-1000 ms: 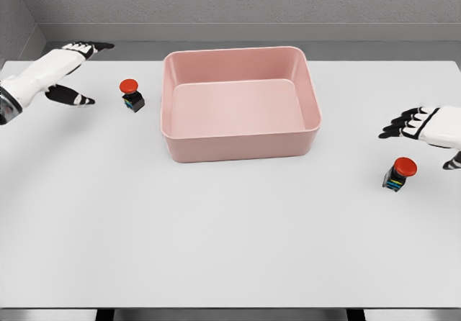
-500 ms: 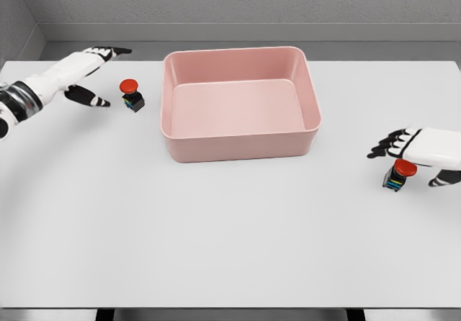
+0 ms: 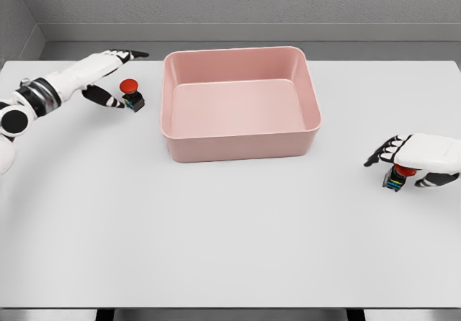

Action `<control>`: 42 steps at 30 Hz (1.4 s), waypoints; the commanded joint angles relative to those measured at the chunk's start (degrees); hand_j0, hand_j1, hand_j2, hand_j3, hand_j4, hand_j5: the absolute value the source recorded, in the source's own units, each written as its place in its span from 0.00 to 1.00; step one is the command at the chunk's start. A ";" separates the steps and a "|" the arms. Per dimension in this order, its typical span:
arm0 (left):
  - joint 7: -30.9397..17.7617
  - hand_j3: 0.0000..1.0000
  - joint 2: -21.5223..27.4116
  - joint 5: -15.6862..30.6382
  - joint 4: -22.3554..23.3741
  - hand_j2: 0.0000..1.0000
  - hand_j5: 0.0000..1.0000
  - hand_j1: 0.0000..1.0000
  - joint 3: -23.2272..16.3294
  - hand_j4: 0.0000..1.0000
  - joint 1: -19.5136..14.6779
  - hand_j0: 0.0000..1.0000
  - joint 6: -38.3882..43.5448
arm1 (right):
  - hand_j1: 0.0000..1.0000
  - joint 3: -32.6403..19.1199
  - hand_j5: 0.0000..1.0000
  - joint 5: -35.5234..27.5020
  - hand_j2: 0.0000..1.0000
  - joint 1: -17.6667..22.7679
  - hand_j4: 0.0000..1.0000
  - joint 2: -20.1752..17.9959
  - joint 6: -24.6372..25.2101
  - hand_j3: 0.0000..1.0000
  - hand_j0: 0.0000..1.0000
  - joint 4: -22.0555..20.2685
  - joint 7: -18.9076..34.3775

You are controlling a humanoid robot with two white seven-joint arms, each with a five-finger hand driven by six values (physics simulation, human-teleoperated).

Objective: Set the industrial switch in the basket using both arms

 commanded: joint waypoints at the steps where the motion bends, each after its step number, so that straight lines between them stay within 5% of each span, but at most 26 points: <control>1: 0.00 1.00 -0.28 0.32 0.63 1.00 1.00 1.00 -0.06 1.00 -0.09 1.00 0.08 | 0.76 -0.05 0.76 0.09 0.76 0.00 0.76 0.19 0.09 0.76 0.76 0.08 -0.01; 17: -0.97 1.00 -0.90 -0.03 2.13 1.00 1.00 1.00 -0.15 1.00 -0.79 1.00 0.08 | 0.56 -0.05 0.56 0.09 0.56 0.18 0.56 -0.16 0.09 0.56 0.56 -0.54 0.16; 24: -2.20 0.79 -0.90 -0.03 2.22 0.79 0.79 0.79 -0.06 0.79 -0.79 0.79 0.08 | 0.46 -0.49 0.46 0.00 0.46 0.17 0.46 -0.43 0.09 0.46 0.46 -0.45 0.25; 42: -2.99 0.74 -1.25 -0.03 3.71 0.74 0.74 0.74 -0.06 0.74 -0.79 0.74 0.08 | 0.42 -4.71 0.42 -0.26 0.42 -2.11 0.42 1.07 0.09 0.42 0.42 -0.63 0.25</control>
